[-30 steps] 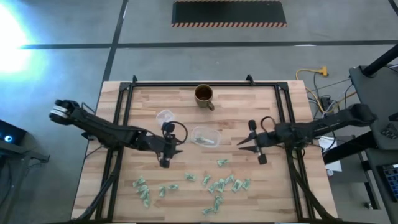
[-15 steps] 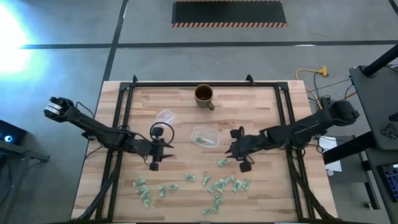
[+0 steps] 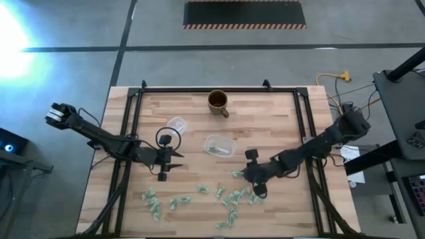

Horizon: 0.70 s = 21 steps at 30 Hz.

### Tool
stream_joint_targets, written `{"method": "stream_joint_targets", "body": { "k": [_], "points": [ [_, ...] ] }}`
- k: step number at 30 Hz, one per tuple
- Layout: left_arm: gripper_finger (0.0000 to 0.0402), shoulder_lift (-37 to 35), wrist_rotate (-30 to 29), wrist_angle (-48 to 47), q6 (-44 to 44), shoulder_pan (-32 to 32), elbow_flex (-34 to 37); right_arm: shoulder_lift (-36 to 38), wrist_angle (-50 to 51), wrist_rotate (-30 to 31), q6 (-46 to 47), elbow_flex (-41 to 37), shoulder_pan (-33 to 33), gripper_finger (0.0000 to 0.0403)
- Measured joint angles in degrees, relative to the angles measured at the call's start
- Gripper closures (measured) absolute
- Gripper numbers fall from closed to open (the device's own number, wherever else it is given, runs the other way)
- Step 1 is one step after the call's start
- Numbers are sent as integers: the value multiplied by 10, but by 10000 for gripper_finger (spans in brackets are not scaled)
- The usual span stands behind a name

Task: Pick and place Stevia / Truvia into bins
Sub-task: Put the green stevia packet into the transparent container

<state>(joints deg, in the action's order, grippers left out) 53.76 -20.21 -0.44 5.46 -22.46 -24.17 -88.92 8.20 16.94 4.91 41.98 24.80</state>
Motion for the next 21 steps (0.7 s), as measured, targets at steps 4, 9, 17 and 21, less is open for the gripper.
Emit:
{"method": "stream_joint_targets", "body": {
  "k": [4, 9, 17, 21],
  "points": [
    [257, 2, -1, 10, -1, 0, 0, -27, -1, 17, 1, 0, 2, 335],
    [257, 3, -1, 25, -2, 0, 0, -46, -14, 27, 1, 0, 1, 335],
    [257, 3, -1, 29, -3, 0, 1, -61, -27, 27, 7, -1, 1, 335],
    [257, 3, -1, 29, -3, 0, 1, -71, -33, 27, 7, -1, 1, 335]
  ]
}}
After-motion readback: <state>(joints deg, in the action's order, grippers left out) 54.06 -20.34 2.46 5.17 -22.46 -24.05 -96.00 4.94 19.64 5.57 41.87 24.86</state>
